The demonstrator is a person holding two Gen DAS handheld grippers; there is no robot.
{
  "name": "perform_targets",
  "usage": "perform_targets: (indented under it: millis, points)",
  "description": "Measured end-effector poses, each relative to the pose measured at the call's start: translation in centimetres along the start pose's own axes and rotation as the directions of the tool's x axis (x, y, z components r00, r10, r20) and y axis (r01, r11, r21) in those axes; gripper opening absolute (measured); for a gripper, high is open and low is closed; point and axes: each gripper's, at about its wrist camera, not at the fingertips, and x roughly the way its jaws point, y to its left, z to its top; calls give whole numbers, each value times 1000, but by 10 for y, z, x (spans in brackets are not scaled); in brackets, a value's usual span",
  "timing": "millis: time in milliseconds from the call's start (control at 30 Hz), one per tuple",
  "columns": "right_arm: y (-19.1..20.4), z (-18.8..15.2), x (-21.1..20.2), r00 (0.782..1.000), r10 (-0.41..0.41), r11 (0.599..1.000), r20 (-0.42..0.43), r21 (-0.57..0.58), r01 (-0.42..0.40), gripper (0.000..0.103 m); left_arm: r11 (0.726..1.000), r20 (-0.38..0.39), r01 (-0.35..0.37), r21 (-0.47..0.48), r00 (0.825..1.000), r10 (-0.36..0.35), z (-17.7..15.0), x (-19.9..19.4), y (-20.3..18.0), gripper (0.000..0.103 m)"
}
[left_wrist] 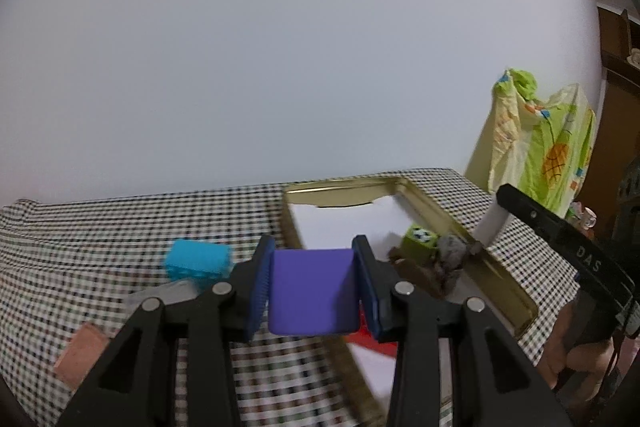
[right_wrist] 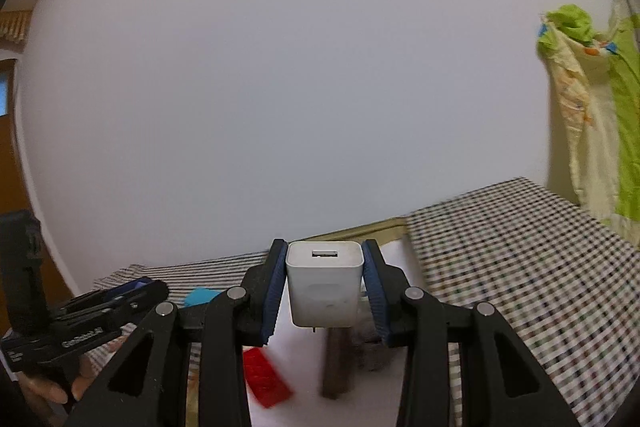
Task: Organize rigid objects
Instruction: 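Carry the purple block and charger into the gold tin and open both grippers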
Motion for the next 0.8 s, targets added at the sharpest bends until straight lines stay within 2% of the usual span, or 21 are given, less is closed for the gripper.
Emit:
perform_targets:
  millis: [167,300,633,800]
  points:
    - [-26,3,6,999,-41,999,-17,13,41,41,999,-39,37,6,999,-36,-4,20,-25,39]
    - [-43,4,19,998,-28,996,-56,80,33,41,998,-74,54,8,996,-54,-12,33,-42,39]
    - [-29,-5,41,982,-51,999,-182,9,53,41,999,-125,33,10,992,-31,-23,47,-50,39]
    - [-23,-19,41,975,-67,998,-211,4,69,41,1000,-142,20,9,990,-18,-27,52,-49,39]
